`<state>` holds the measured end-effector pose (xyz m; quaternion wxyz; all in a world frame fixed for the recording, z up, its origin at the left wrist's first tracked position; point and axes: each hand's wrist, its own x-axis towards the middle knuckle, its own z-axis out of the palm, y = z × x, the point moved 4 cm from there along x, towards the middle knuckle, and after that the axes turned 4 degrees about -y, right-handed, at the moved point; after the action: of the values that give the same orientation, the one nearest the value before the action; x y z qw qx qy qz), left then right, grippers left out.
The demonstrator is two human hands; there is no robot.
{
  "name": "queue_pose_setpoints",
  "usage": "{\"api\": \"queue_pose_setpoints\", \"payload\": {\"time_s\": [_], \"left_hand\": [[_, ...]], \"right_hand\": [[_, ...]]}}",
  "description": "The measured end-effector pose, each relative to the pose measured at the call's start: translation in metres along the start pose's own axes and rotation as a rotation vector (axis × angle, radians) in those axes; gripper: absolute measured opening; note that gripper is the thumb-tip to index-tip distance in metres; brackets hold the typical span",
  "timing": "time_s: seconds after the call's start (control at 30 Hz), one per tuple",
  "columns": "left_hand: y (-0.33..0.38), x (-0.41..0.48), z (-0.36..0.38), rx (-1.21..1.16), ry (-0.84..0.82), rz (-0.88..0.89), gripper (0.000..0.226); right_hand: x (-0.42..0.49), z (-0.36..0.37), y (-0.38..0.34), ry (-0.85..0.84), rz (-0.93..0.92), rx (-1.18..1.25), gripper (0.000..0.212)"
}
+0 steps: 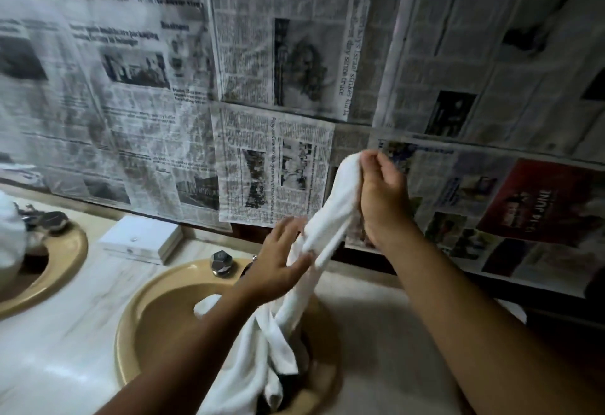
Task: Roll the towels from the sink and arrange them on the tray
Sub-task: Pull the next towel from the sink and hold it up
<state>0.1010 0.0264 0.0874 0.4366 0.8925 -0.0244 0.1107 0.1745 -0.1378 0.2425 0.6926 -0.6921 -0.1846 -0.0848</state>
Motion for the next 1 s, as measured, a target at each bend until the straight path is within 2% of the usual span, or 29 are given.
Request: {"api": "queue_pose_setpoints", "payload": {"time_s": [0.1,0.17,0.23,0.27,0.33,0.43,0.53,0.63,0.7,0.73,0.77,0.83,0.9,1.0], "left_hand": [[0.081,0.029,-0.027,-0.147,-0.078,0.086,0.080],[0.130,0.040,-0.040,-0.269,-0.110,0.133,0.068],[0.181,0.045,-0.051,-0.368,-0.121,0.152,0.042],[0.201,0.047,-0.056,-0.392,-0.111,0.171,0.039],[0.244,0.050,-0.069,-0.439,-0.070,0.230,0.043],[0.299,0.053,-0.072,-0.564,-0.062,0.284,0.039],[0.341,0.057,-0.056,-0.543,-0.098,0.321,0.047],[0.375,0.048,-0.043,-0.442,-0.193,0.385,0.042],[0.383,0.038,-0.046,-0.471,-0.197,0.389,0.031],[0.389,0.032,-0.047,-0.534,-0.199,0.384,0.034],[0.394,0.026,-0.047,-0.598,-0.231,0.380,0.045],[0.408,0.012,-0.040,-0.649,-0.352,0.414,0.061],[0.426,0.001,-0.032,-0.597,-0.364,0.419,0.061],[0.448,-0.003,-0.023,-0.501,-0.176,0.381,0.028]], "right_hand": [[0.016,-0.018,-0.061,-0.017,-0.025,0.240,0.023],[0.024,-0.037,-0.107,-0.021,-0.084,0.284,0.023],[0.026,-0.063,-0.151,-0.054,-0.158,0.265,0.023],[0.028,-0.075,-0.168,-0.085,-0.179,0.240,0.024],[0.030,-0.100,-0.201,-0.136,-0.200,0.171,0.032],[0.027,-0.129,-0.238,-0.174,-0.174,0.142,0.029],[0.018,-0.147,-0.270,-0.198,-0.179,0.121,0.028],[0.005,-0.172,-0.312,-0.217,-0.290,0.114,0.031],[-0.001,-0.187,-0.334,-0.278,-0.386,0.059,0.019],[-0.004,-0.194,-0.342,-0.302,-0.416,0.028,0.014],[-0.007,-0.200,-0.348,-0.310,-0.436,0.003,0.018],[-0.002,-0.207,-0.351,-0.274,-0.454,-0.061,0.023],[0.002,-0.212,-0.350,-0.184,-0.490,-0.182,0.026],[0.006,-0.222,-0.348,-0.013,-0.535,-0.346,0.029]]}}
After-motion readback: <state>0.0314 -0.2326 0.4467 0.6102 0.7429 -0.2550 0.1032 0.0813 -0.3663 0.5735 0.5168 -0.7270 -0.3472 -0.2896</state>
